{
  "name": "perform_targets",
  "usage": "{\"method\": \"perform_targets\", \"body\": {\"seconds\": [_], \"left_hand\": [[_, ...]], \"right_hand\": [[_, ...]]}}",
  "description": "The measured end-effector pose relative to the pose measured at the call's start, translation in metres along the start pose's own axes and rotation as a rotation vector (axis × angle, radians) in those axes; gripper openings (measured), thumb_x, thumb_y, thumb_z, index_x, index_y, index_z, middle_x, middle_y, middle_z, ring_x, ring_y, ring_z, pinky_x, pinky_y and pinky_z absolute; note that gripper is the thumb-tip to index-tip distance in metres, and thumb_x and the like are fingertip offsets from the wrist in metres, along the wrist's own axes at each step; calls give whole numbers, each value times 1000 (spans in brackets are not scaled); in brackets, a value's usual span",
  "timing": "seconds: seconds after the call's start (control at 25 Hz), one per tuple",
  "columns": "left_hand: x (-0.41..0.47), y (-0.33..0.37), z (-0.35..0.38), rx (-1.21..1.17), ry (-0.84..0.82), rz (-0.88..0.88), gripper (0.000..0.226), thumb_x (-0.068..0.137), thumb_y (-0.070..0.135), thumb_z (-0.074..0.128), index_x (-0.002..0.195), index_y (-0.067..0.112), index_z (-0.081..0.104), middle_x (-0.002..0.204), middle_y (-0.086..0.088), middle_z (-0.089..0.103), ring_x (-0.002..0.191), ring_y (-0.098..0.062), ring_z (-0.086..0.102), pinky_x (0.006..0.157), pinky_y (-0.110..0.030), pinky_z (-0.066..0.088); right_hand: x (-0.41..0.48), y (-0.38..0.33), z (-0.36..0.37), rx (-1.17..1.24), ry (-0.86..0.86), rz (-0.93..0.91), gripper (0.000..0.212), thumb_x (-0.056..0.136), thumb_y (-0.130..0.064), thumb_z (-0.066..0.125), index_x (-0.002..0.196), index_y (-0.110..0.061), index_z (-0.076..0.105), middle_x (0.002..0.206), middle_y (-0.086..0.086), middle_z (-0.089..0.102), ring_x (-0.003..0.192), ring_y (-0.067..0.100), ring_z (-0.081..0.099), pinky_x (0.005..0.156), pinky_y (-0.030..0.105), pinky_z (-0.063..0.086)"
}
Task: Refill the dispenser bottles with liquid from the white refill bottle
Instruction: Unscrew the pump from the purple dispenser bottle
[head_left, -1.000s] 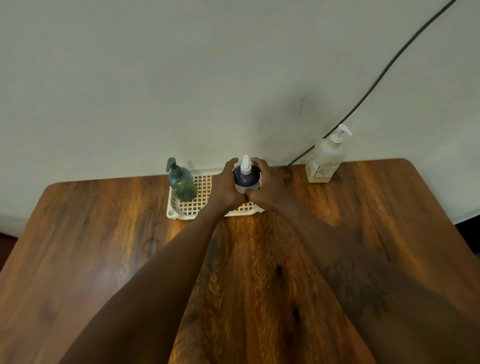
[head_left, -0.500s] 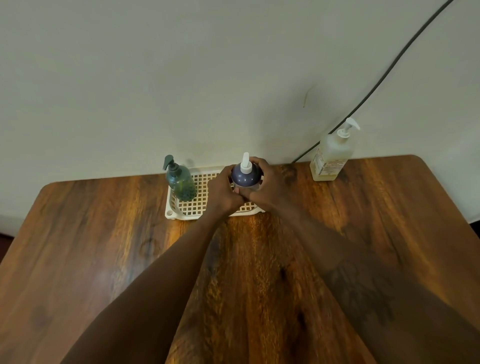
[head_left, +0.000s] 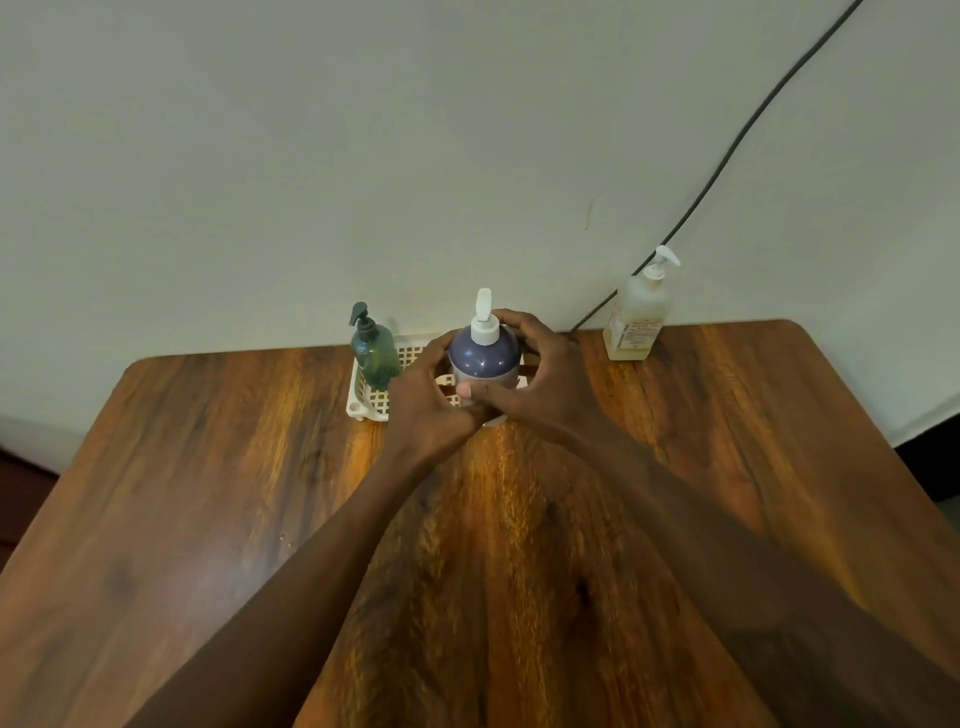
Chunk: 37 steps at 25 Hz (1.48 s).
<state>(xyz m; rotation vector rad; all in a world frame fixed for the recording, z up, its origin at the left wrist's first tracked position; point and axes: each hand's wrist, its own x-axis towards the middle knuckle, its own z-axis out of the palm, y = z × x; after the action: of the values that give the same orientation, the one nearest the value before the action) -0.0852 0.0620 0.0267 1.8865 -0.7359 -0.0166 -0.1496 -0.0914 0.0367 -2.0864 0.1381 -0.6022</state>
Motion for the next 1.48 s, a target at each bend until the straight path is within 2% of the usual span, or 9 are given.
{"method": "perform_targets", "body": {"seconds": [0.16,0.24,0.36,0.52,0.72,0.8,1.0,1.2,1.48], "left_hand": [[-60,22,-9,-28,49,58,77,71,22,93,138,17,57,119,12,66,104,11,62,80,-6,50],[-92,26,-15,-51,51,109,76,71,29,93,137,24,55,116,22,63,104,18,59,79,-2,47],[-138,24,-17,-74,38,210,77,68,50,84,135,32,51,120,28,61,108,15,60,82,-4,48],[-185,11,-9,-99,86,264,79,67,51,85,137,37,51,124,26,64,112,3,64,86,-13,54],[-241,-3,-5,-74,129,287,81,68,54,85,137,23,58,123,13,69,111,-3,67,85,-25,61],[-261,-6,-12,-53,144,271,84,67,57,85,138,19,60,123,9,71,109,-6,69,83,-31,63],[-292,-8,-36,12,163,283,84,64,54,92,136,22,62,118,14,71,103,2,67,78,-22,61],[-306,0,-35,20,144,283,79,64,57,91,133,31,62,116,20,69,105,2,67,80,-22,61],[-307,9,-30,-4,96,306,67,64,51,91,123,38,62,105,28,68,97,8,68,71,-11,55]], "right_hand": [[-53,-31,-5,-9,-2,-77,84,67,-40,93,138,-21,53,129,-11,60,109,8,60,86,9,52],[-84,-39,-8,17,-3,-121,82,66,-42,93,136,-24,54,124,-16,59,107,5,61,85,10,53],[-129,-46,-6,52,1,-197,81,64,-53,89,134,-31,54,123,-16,63,112,6,64,86,19,58],[-178,-44,2,41,4,-227,86,62,-62,83,136,-30,55,127,-14,64,113,6,64,87,16,56],[-230,-46,16,31,-11,-271,88,63,-63,82,138,-25,56,129,-10,66,112,6,65,86,18,57],[-244,-51,22,27,-28,-263,82,68,-62,83,138,-26,59,129,-10,67,113,7,65,88,22,58],[-266,-72,35,27,-44,-326,55,79,-53,77,127,-28,68,117,-17,70,106,-4,65,80,11,53],[-275,-85,33,47,119,-317,36,80,-48,82,106,-25,79,99,-14,77,91,1,72,71,29,62],[-267,-94,26,-35,138,-360,14,80,-38,85,89,-30,78,80,-14,73,74,5,70,61,29,57]]}}
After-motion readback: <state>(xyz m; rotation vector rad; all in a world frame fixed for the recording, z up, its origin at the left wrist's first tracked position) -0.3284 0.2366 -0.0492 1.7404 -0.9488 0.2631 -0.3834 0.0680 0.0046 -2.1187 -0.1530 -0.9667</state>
